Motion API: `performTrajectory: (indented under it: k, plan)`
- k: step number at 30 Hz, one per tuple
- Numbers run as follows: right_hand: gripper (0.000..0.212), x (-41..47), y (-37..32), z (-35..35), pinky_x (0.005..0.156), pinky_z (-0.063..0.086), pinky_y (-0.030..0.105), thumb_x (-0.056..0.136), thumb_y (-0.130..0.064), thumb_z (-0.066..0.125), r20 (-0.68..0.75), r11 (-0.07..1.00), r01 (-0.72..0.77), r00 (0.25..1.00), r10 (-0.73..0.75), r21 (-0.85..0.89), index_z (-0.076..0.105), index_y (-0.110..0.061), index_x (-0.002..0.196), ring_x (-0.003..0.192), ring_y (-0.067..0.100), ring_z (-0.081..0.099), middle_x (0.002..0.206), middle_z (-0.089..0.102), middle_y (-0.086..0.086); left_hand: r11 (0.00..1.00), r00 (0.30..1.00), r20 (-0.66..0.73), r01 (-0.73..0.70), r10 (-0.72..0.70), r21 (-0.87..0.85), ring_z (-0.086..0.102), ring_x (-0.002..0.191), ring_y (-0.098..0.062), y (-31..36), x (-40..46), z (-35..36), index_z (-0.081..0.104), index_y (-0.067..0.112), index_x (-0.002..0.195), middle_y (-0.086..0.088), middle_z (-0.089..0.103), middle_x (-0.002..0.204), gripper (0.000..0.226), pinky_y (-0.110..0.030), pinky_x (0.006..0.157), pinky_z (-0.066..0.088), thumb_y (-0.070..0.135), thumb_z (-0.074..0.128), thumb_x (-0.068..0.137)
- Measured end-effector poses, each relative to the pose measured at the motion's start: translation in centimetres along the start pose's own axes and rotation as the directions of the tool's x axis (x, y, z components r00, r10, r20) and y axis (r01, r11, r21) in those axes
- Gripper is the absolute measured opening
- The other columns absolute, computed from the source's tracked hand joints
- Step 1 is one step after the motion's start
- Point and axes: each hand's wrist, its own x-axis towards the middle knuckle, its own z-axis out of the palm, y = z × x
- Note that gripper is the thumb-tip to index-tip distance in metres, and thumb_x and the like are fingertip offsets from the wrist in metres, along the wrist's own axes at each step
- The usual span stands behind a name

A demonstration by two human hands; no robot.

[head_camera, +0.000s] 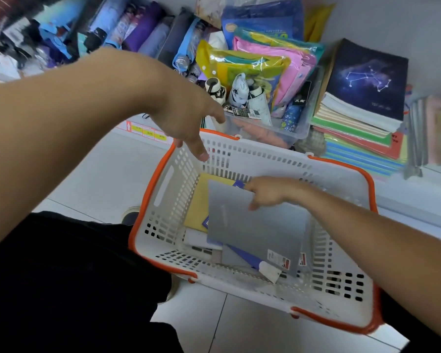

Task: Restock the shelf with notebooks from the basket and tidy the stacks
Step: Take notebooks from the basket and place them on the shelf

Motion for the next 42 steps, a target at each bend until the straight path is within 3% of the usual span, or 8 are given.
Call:
performTrajectory:
  k: [5,10,14,18,22,28,33,42]
  plan:
    - [0.015,-6.9,-9.1,-7.2,0.056,0.033,0.029,0.092,-0.015,0.055,-0.34,0.978,0.203,0.917,-0.208,-0.052,0.049,-0.021,0.079,0.076,0.018,0.049,0.083,0.051,-0.001,0.971,0.998,-0.005,0.064,-0.067,-0.231,0.071,0.085,-0.034,1.4,-1.0,-0.5,0.027,0.041,0.148,-0.02,0.066,0.11,0.068,-0.043,0.082,0.058,0.069,0.031,0.086]
    - [0.031,-10.1,-13.5,-8.1,0.053,0.035,0.028,0.087,-0.015,0.061,-0.795,0.843,0.491,0.591,-0.136,0.221,0.041,-0.019,0.063,0.067,0.023,0.049,0.062,0.046,-0.001,0.909,0.933,-0.309,0.042,-0.184,-0.415,0.072,0.069,-0.029,0.3,-1.0,-1.7,0.07,0.002,0.088,-0.019,0.073,0.077,0.082,-0.028,0.067,0.06,0.077,0.039,0.08]
    - [0.036,-7.9,-11.2,-7.5,0.076,0.062,0.05,0.1,-0.039,0.054,-0.379,0.413,0.437,0.899,-0.219,0.799,0.062,-0.006,0.088,0.085,0.034,0.074,0.091,0.072,0.018,0.975,0.882,-0.427,0.132,-0.197,-0.177,0.063,0.084,-0.03,-1.3,-1.6,-2.3,0.076,0.016,0.09,-0.016,0.071,0.099,0.013,-0.038,0.083,0.052,0.018,0.065,0.082]
    - [0.048,0.2,-1.4,-0.2,0.07,0.055,0.032,0.086,-0.054,0.068,-0.044,0.975,-0.088,0.994,0.099,0.204,0.065,-0.008,0.096,0.083,0.029,0.068,0.091,0.069,0.009,0.987,0.872,-0.462,0.135,-0.163,-0.093,0.062,0.097,-0.032,-1.7,-1.8,-2.2,0.076,0.033,0.096,-0.003,0.065,0.106,0.024,-0.035,0.088,0.051,0.013,0.069,0.083]
    - [0.089,2.7,6.9,10.1,0.085,0.051,0.041,0.068,-0.051,0.085,-0.063,0.937,-0.329,0.939,0.338,0.12,0.041,-0.01,0.134,0.114,0.032,0.055,0.134,0.046,0.011,0.984,0.888,-0.435,0.094,-0.151,-0.15,0.062,0.083,-0.023,-2.7,-0.8,-1.9,0.073,0.029,0.105,0.001,0.061,0.108,0.023,-0.019,0.068,0.04,0.014,0.067,0.089]
    - [0.095,4.2,9.8,12.1,0.085,0.053,0.047,0.056,-0.055,0.09,-0.194,0.888,-0.364,0.885,0.424,0.282,0.043,-0.015,0.129,0.118,0.035,0.051,0.13,0.046,0.011,0.993,0.864,-0.491,0.117,-0.109,-0.015,0.065,0.096,-0.029,-3.1,0.0,-2.2,0.071,0.031,0.111,0.001,0.066,0.112,0.027,-0.027,0.084,0.041,0.017,0.069,0.088]
    - [0.045,4.8,9.3,10.3,0.054,0.034,0.029,0.071,-0.039,0.088,-0.199,0.914,-0.228,0.931,0.305,0.337,0.047,-0.02,0.071,0.067,0.018,0.05,0.073,0.049,0.0,0.991,0.862,-0.496,0.13,-0.105,0.018,0.064,0.096,-0.028,-3.5,0.3,-2.3,0.07,0.029,0.114,-0.005,0.058,0.131,0.029,-0.029,0.083,0.043,0.016,0.068,0.088]
    - [0.008,-6.3,0.1,-7.4,0.061,0.056,0.033,0.089,-0.009,0.073,-0.215,0.855,0.232,0.966,-0.145,0.463,0.071,-0.015,0.093,0.071,0.016,0.071,0.083,0.076,-0.002,0.966,0.766,-0.598,0.253,-0.237,-0.06,0.049,0.085,-0.021,-6.4,-1.6,-3.3,0.071,0.02,0.116,-0.005,0.063,0.105,0.035,-0.028,0.078,0.04,0.002,0.059,0.088]
